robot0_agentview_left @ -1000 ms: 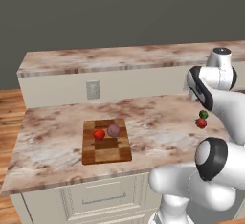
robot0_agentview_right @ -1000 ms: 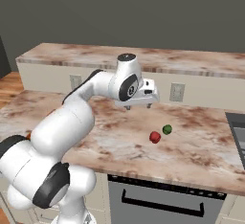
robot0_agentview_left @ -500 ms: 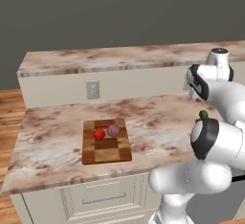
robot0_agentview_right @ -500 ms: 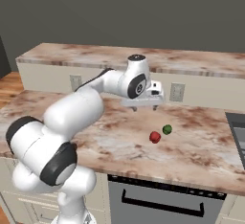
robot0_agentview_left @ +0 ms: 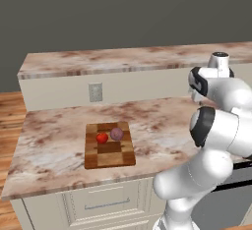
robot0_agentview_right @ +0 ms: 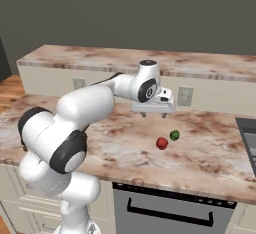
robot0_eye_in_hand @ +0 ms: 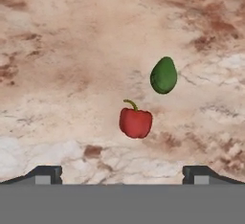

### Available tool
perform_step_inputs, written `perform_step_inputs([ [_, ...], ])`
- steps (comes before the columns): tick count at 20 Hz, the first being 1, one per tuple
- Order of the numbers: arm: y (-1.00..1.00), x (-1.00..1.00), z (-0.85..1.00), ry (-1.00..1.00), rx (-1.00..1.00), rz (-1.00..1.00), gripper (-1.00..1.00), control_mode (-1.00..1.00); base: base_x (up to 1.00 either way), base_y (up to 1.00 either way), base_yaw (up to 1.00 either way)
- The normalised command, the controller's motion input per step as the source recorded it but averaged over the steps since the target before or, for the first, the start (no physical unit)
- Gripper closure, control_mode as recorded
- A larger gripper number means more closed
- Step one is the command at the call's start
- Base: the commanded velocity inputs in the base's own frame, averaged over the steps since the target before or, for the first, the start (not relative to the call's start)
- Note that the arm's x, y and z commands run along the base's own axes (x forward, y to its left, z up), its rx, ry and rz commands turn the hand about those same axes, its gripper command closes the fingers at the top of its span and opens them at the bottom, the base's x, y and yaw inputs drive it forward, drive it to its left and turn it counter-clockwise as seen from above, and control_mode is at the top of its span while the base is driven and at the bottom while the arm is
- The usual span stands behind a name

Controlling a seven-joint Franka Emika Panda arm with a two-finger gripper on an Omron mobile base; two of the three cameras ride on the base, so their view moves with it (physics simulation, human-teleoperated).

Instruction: Place the avocado, onion, tomato, and bell pepper on the cutting board.

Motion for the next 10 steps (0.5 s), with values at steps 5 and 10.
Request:
perform_step_inputs([
  [5,-0.01,0.39,-0.18,0.01,0.04,-0.04,-1.0,-1.0,0.0,0.0,0.0],
  [10,-0.09,0.36,-0.18,0.01,0.05,-0.03,-1.0,-1.0,0.0,0.0,0.0],
])
